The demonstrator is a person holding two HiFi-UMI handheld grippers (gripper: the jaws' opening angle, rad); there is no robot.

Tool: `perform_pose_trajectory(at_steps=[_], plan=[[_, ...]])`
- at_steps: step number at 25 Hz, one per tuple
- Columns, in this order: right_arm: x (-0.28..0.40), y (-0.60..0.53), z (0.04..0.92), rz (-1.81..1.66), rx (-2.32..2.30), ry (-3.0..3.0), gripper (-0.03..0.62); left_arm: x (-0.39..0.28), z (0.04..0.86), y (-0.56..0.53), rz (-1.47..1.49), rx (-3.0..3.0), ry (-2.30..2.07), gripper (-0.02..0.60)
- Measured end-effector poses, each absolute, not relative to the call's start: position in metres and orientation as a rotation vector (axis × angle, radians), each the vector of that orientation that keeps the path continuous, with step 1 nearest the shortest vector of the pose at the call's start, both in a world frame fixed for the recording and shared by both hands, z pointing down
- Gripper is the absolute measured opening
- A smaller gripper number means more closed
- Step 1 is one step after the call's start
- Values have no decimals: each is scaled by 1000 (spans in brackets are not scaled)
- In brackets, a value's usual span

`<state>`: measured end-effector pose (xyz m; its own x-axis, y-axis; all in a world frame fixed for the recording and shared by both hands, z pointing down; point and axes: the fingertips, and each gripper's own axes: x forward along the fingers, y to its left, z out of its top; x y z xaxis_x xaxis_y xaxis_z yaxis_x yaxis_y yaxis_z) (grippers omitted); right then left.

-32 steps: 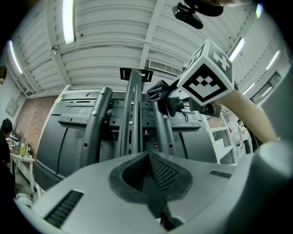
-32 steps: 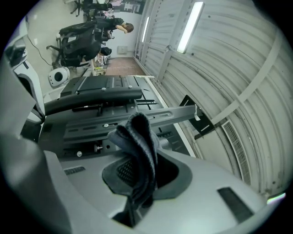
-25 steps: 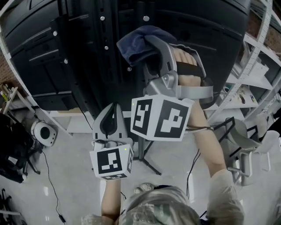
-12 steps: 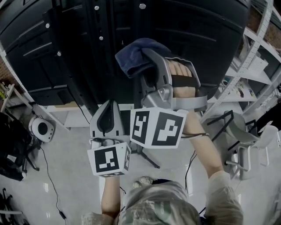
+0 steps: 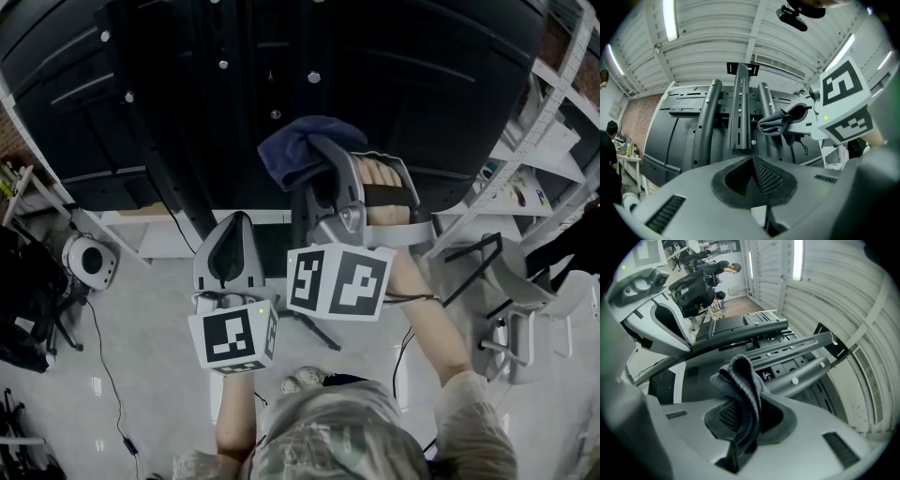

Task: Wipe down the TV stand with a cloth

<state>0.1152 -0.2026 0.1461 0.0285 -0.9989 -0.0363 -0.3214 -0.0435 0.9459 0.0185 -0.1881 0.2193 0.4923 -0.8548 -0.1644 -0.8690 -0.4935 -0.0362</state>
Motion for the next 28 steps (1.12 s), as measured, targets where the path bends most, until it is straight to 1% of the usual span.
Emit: perform_pose_trajectory(at_steps=[12, 28], plan=[[118, -201, 207, -919, 1419, -1479, 57, 19, 252, -181, 140, -2667, 1517, 15], [111, -202, 328, -700, 1265, -1526, 57, 5, 321, -183, 69, -2760, 1579, 15]])
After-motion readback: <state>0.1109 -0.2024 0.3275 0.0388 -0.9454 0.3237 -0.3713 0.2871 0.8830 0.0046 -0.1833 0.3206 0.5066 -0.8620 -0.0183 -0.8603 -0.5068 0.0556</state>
